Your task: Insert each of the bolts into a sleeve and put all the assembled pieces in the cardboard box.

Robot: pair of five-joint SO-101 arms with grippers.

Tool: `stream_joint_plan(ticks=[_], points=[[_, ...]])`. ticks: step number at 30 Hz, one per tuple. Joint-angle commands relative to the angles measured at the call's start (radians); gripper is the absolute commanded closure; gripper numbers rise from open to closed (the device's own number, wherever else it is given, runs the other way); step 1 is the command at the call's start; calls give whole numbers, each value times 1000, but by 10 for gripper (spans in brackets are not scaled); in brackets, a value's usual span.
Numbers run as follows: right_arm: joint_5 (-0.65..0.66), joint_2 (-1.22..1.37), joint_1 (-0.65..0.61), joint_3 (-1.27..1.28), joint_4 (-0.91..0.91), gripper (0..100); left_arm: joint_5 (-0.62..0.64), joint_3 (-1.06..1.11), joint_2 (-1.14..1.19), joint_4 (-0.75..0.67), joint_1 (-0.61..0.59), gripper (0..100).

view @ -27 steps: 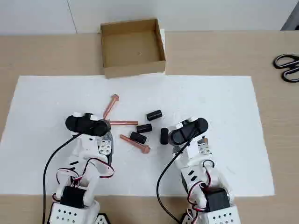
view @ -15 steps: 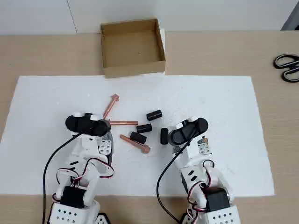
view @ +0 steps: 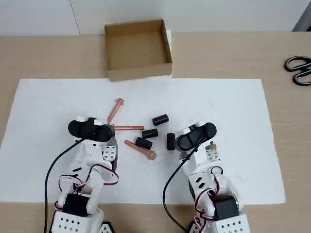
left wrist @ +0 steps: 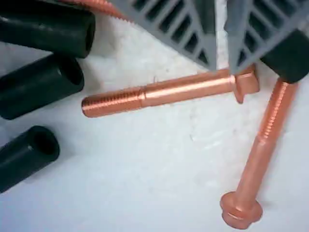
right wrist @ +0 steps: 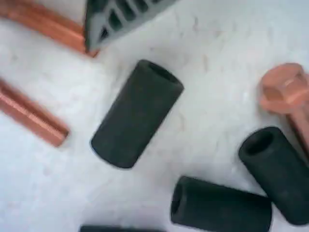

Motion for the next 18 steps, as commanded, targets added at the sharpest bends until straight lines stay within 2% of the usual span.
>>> stream_joint_plan(ticks=[1,14,18], points=[[5,-8,1,8,1,836,-2,-5,-9,2,3,993],[5,-8,5,6,-15,835,-2,-5,-9,-9,11,992],[3,-8,1,6,-13,836,-2,-10,-9,-14,77,992]])
